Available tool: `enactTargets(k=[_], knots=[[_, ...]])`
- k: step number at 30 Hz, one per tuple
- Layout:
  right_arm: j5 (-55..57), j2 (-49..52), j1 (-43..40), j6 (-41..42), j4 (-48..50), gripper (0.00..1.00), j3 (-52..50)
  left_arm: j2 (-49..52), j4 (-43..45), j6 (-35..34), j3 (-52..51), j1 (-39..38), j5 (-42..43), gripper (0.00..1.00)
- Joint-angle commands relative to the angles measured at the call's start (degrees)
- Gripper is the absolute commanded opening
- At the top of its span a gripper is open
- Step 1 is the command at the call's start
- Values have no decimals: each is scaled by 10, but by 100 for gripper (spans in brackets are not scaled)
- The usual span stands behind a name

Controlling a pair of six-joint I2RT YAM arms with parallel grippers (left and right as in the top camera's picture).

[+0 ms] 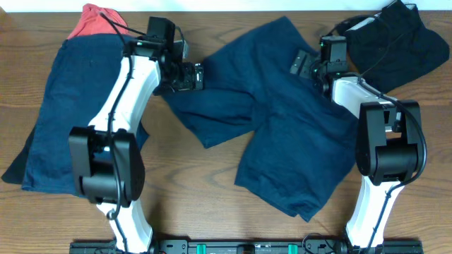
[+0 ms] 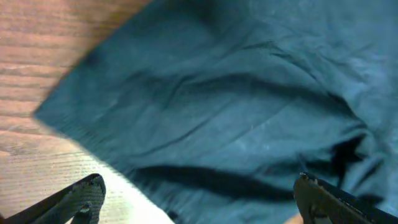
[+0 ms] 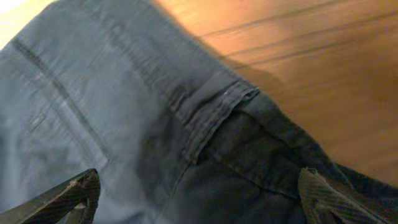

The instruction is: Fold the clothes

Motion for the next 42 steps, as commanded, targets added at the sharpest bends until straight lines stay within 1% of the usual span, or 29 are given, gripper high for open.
enactTargets(k=[1, 5, 9, 14, 18, 21, 24, 25, 28, 32, 33, 38, 42], knots=[[-107, -26, 16, -58, -24, 99, 0, 37, 2, -7, -8, 6, -45, 98], [-106, -71, 17, -101, -63, 99, 0, 70, 12, -25, -8, 19, -44, 98], [-86, -97, 15, -117, -90, 99, 0, 80, 17, -25, -8, 35, -44, 99], [-74, -98, 15, -127, -108, 99, 0, 76, 7, -30, -8, 61, -45, 99], [-75, -98, 15, -130, -111, 99, 0, 76, 1, -33, -8, 85, -74, 98], [-76, -98, 16, -141, -112, 99, 0, 78, 14, -23, -8, 97, -97, 99], [-77, -98, 16, -141, -113, 99, 0, 86, 35, -7, -8, 99, -96, 98], [-77, -98, 16, -141, -113, 99, 0, 89, 39, -7, -8, 99, -96, 100], [-77, -98, 16, -141, -115, 99, 0, 96, 44, -7, -8, 99, -95, 88], [-77, -98, 16, -141, -118, 99, 0, 101, 43, -7, -8, 99, -95, 66], [-77, -98, 16, -141, -118, 99, 0, 101, 43, -7, -8, 99, -95, 64], [-77, -98, 16, -141, -118, 100, 0, 101, 44, -7, -10, 99, -93, 64], [-77, -98, 16, -140, -122, 99, 0, 101, 66, -7, -23, 99, -93, 62]])
